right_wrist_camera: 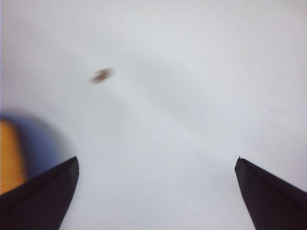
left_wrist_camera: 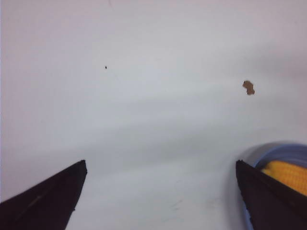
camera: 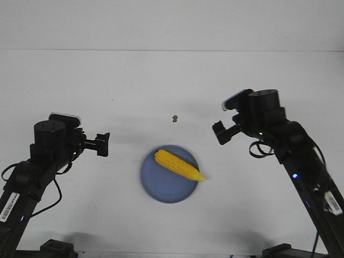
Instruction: Place corn on plate with both arms
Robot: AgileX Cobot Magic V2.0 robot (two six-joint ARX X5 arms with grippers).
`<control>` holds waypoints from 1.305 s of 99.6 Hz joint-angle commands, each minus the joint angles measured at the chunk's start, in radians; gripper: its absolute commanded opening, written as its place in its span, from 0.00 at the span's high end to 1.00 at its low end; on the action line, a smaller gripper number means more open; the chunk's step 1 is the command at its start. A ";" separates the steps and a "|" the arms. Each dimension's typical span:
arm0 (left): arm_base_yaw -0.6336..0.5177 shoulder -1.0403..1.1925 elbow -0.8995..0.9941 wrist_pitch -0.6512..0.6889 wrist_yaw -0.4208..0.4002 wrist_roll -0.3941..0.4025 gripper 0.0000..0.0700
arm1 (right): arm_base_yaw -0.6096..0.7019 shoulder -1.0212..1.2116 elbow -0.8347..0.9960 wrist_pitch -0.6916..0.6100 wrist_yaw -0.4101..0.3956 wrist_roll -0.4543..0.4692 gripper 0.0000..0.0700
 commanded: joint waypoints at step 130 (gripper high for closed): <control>0.000 -0.537 -0.465 0.339 -0.105 -0.051 0.99 | -0.260 -1.028 -0.848 0.476 0.117 0.145 1.00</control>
